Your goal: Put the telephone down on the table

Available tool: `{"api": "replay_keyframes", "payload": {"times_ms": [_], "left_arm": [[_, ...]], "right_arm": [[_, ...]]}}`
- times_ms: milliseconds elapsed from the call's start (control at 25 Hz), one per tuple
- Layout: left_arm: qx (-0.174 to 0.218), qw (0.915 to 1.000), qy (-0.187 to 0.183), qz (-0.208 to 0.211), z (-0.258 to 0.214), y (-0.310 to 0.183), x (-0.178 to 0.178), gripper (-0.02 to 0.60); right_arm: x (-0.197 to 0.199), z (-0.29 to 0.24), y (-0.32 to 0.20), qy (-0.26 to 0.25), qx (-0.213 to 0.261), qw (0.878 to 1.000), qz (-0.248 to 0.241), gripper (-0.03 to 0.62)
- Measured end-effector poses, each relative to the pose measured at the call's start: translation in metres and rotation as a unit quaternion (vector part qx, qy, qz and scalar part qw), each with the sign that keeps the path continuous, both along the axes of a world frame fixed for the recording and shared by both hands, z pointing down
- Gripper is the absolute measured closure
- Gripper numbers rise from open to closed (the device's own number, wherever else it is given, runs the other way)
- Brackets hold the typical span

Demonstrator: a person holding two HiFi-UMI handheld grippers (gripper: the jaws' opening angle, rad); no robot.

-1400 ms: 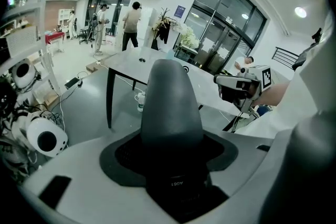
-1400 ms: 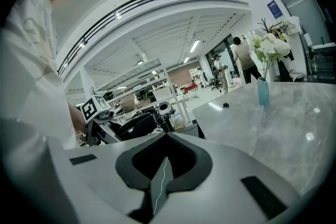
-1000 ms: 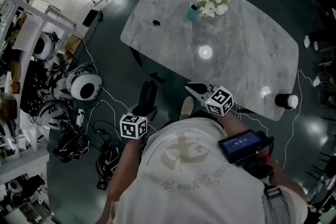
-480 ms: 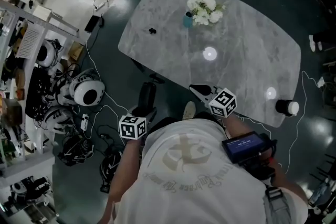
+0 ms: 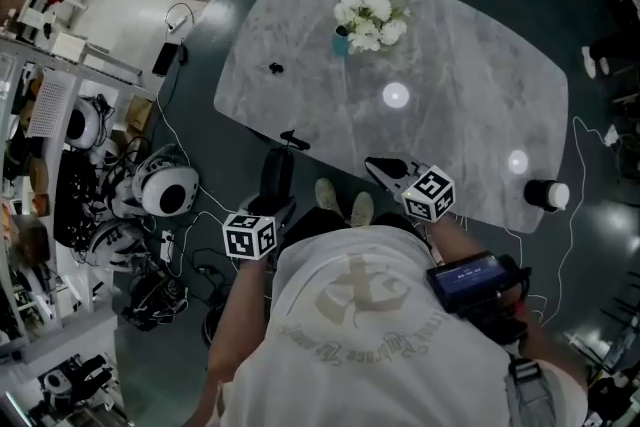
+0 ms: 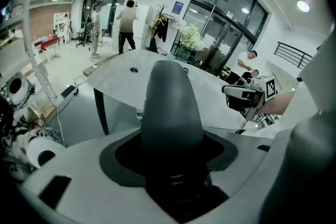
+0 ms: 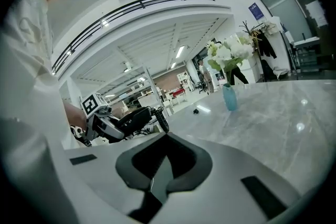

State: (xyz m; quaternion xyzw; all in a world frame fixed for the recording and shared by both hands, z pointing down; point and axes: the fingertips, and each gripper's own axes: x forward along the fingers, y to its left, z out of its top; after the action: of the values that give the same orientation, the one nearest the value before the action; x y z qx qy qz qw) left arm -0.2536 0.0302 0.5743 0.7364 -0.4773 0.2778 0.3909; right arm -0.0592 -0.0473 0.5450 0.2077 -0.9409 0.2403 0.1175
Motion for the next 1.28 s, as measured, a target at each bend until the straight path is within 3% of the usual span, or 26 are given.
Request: {"api": "replay_keyframes", "payload": {"times_ms": [640,1280], "left_arm": [[-0.003,0.9926,0.009,0.121,0.008,-0.095,0.013,0.299],[0.006,0.9684,0.016,0.249,0.018,-0.169,0.045,0.299]], "right_arm": [[0.012,0.003,-0.049,0.026,-0.007,0.996,0.085,0.579],[0.031,-0.003,-0.088,0.056,-0.015,0.982,0.182,0.579]]}}
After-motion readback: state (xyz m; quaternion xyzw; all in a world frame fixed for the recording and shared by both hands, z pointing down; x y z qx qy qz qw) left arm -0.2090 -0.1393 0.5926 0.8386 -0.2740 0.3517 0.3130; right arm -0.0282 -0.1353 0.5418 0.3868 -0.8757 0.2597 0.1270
